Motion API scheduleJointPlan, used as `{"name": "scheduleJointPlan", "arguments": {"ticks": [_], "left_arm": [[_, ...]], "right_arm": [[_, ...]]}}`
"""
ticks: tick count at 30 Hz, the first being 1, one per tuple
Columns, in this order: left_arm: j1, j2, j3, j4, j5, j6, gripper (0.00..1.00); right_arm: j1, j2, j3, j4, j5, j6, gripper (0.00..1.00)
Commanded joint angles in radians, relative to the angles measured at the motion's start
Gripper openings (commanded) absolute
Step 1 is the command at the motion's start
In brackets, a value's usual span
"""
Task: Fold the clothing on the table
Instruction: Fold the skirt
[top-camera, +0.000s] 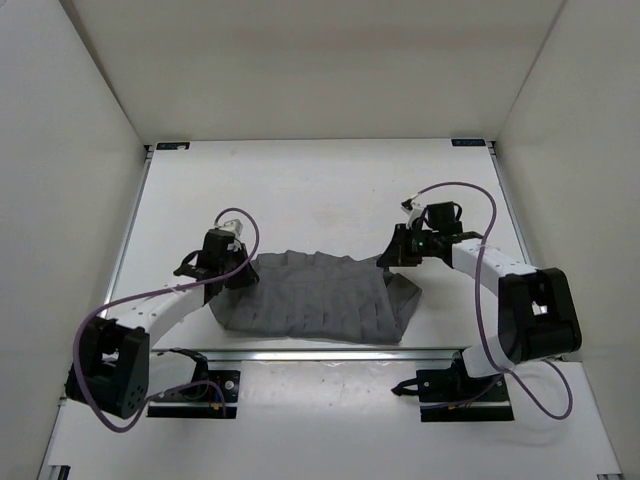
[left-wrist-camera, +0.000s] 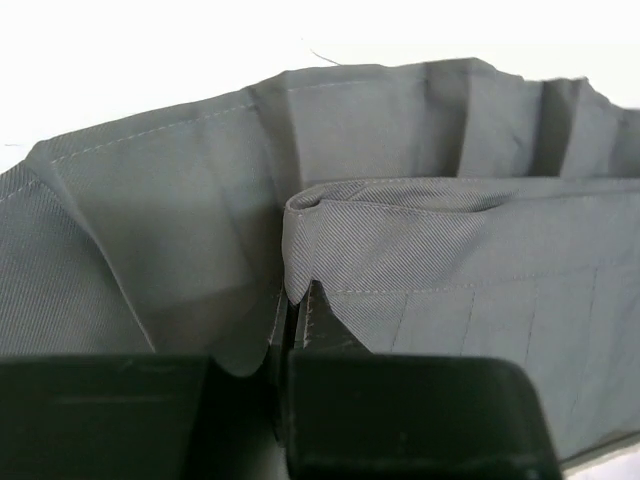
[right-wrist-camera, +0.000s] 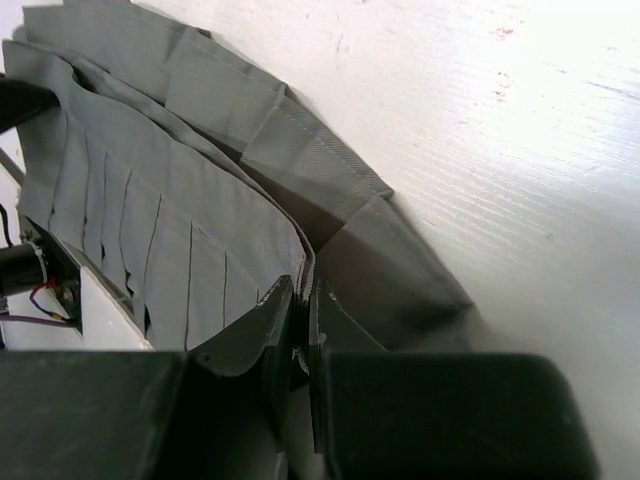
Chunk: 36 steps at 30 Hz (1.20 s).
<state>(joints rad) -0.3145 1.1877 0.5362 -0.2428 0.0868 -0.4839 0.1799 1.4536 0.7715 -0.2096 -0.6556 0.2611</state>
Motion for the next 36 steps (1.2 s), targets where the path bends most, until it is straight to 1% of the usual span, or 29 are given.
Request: {"name": "scheduleJointPlan", "arguments": {"ticks": [1,3,6,8,9,10,12,15,19,25,27,29,31,33,35,36], "left_arm": [[0.022,0.030,0.013,0.068,-0.036,-0.010,0.00],[0.029,0.064,0.025,0.097,-0.016,0.004,0.04],[0.022,0.140,0.097,0.099,-0.012,0.045,0.09],[0.015,0.177,0.163,0.097,-0.004,0.067,0.05],[0.014,0.188,0.180,0.088,0.002,0.074,0.05],[0.005,0.200,0.209,0.091,-0.004,0.079,0.01],[-0.006,0.216,0.240,0.085,-0.007,0.082,0.00],[-0.009,0.207,0.275,0.097,-0.025,0.085,0.00],[-0.024,0.144,0.301,0.120,-0.065,0.084,0.00],[-0.037,0.110,0.304,0.226,-0.084,0.102,0.00],[-0.035,0.156,0.340,0.232,-0.085,0.116,0.00],[-0.031,0.222,0.381,0.237,-0.085,0.126,0.00],[-0.031,0.318,0.429,0.231,-0.056,0.131,0.00],[-0.034,0.383,0.493,0.234,-0.049,0.133,0.01],[-0.038,0.446,0.548,0.229,-0.050,0.140,0.07],[-0.041,0.493,0.583,0.234,-0.048,0.139,0.17]], "right_arm": [[0.010,0.030,0.006,0.064,-0.022,-0.022,0.00],[-0.005,0.050,0.015,0.064,-0.019,-0.017,0.00],[-0.014,0.051,0.026,0.058,0.017,-0.042,0.00],[-0.017,0.054,0.040,0.039,0.031,-0.046,0.00],[-0.023,0.054,0.049,0.035,0.034,-0.060,0.00],[-0.022,0.053,0.051,0.027,0.040,-0.060,0.00],[-0.030,0.039,0.052,0.022,0.043,-0.063,0.00],[-0.034,0.008,0.048,-0.002,0.051,-0.063,0.00],[-0.043,-0.057,0.034,-0.007,0.042,-0.056,0.00],[-0.039,-0.180,-0.009,-0.048,0.050,-0.039,0.00],[-0.046,-0.225,-0.043,-0.031,0.053,-0.022,0.00],[-0.066,-0.251,-0.113,-0.007,0.057,0.013,0.01],[-0.092,-0.243,-0.130,0.007,0.037,0.016,0.00],[-0.094,-0.214,-0.133,-0.008,0.047,0.010,0.00],[-0.098,-0.170,-0.124,-0.002,0.062,0.003,0.00],[-0.099,-0.153,-0.112,-0.002,0.059,0.004,0.00]]}}
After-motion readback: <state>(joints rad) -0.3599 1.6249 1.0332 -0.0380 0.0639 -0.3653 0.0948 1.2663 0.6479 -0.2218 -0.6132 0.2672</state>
